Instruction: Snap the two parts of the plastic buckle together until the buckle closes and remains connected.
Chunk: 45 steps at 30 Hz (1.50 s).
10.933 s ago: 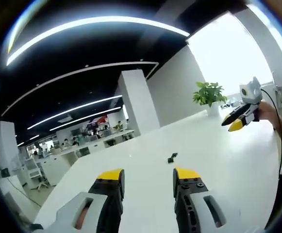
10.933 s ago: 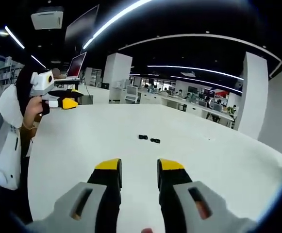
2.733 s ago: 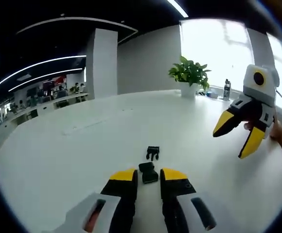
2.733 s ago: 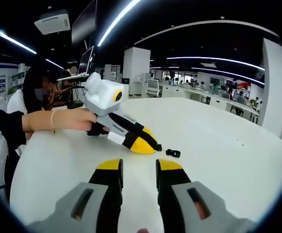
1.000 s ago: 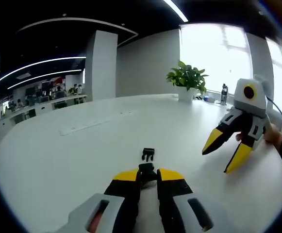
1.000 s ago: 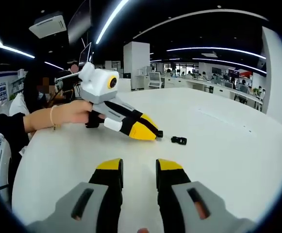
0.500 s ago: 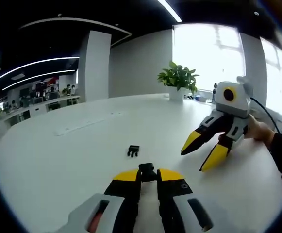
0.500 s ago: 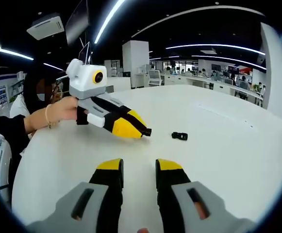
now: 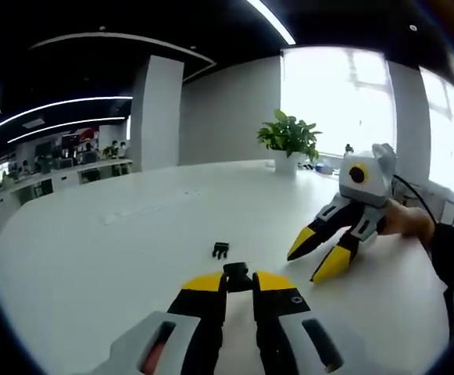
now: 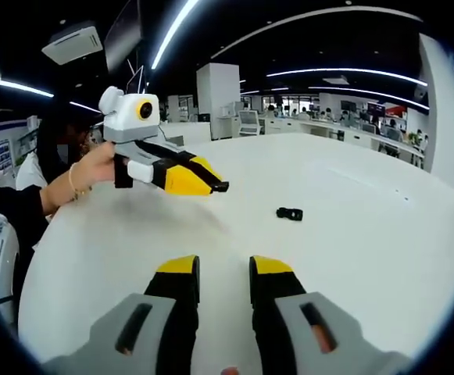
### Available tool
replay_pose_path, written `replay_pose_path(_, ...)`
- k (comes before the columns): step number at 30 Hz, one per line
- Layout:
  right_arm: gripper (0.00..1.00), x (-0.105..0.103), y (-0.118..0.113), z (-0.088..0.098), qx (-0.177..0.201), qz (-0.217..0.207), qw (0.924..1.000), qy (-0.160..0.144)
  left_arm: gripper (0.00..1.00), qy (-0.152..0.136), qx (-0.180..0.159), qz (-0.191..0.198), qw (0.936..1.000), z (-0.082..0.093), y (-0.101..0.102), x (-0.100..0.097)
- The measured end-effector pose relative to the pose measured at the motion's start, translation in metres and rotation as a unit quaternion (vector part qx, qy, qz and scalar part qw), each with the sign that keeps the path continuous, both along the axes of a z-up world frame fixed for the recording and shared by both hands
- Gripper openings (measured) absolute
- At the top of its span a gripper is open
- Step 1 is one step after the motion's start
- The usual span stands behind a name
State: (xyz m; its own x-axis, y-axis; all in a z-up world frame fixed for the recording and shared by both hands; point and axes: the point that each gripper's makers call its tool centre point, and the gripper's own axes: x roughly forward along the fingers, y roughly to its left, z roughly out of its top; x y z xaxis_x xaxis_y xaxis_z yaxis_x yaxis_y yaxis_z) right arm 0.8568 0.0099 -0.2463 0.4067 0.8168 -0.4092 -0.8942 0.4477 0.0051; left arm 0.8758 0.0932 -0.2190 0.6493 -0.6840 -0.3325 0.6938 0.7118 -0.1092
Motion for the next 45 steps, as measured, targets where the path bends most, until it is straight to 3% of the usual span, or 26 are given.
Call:
replay_pose_path(14, 0.25, -0.002, 0.0, -0.004, 0.0, -0.005, 1.0, 0.004, 0.12, -0.018, -0.011, -0.009, 0.9997, 0.01, 0.012, -0.018)
replay_pose_path(24, 0.25, 0.006, 0.002, 0.006, 0.004, -0.01, 0.9997, -0.022, 0.12, -0.014, -0.001, -0.014, 0.9998, 0.005, 0.019, -0.024)
replay_pose_path(32, 0.25, 0.021, 0.0, 0.017, -0.005, -0.021, 0.9981, -0.057, 0.12, -0.019, 0.023, -0.024, 0.9993, -0.002, 0.021, -0.031)
replay_pose_path(36, 0.25, 0.031, 0.002, 0.022, -0.011, -0.021, 0.997, -0.073, 0.12, -0.009, 0.017, -0.035, 0.9992, -0.004, 0.017, -0.036)
replay_pose_path(45, 0.25, 0.06, -0.003, 0.014, -0.03, -0.044, 0.9965, -0.065, 0.12, -0.003, 0.022, -0.04, 0.9989, -0.009, 0.012, -0.039)
